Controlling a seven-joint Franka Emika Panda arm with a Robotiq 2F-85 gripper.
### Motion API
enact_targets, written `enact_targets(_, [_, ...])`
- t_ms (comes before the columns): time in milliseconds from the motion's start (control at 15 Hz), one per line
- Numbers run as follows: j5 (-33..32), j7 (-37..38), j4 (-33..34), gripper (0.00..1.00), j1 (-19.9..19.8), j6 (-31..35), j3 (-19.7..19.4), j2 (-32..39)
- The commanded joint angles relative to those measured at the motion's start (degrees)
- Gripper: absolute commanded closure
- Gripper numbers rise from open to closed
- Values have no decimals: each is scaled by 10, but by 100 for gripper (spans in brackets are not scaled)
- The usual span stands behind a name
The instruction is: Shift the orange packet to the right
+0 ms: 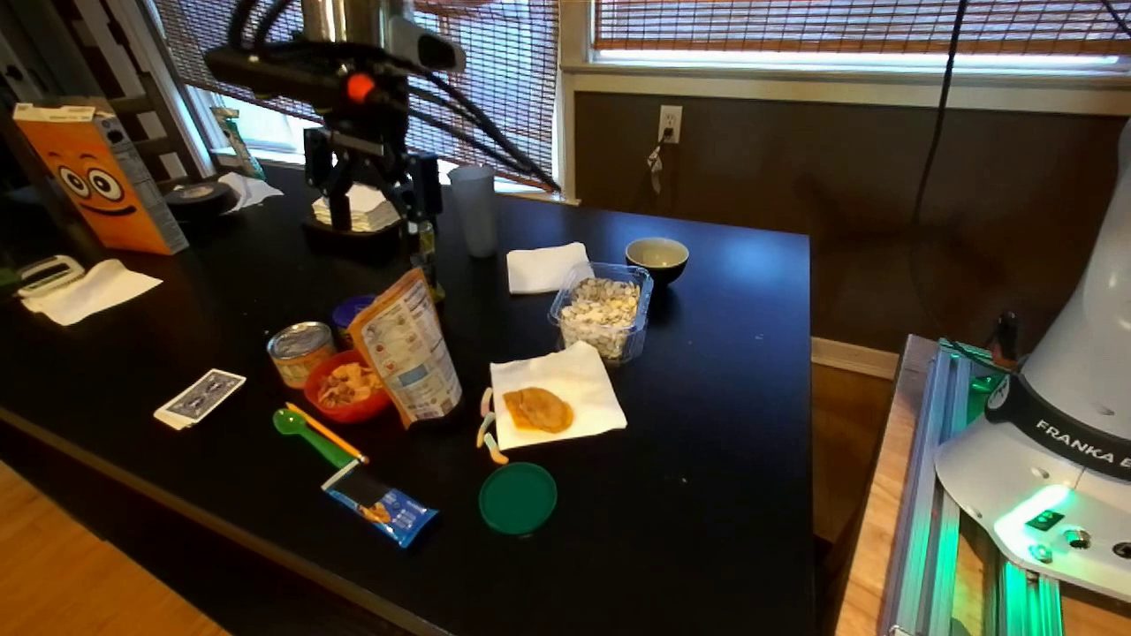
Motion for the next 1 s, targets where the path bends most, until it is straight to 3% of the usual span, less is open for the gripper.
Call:
enact_targets(0, [-50,76,20,0,31,43,-31,44])
enact_targets(67, [-69,90,20,0,37,47,-40,51])
enact_targets(200, [-94,109,23,15,45,37,-51,62])
enact_targets(267, [-105,116,24,34,49,31,-55,67])
enact_targets(800, [-106,114,36,91,49,15,-56,86])
enact_targets(933, [-107,119,40,100,48,-12,-59,75])
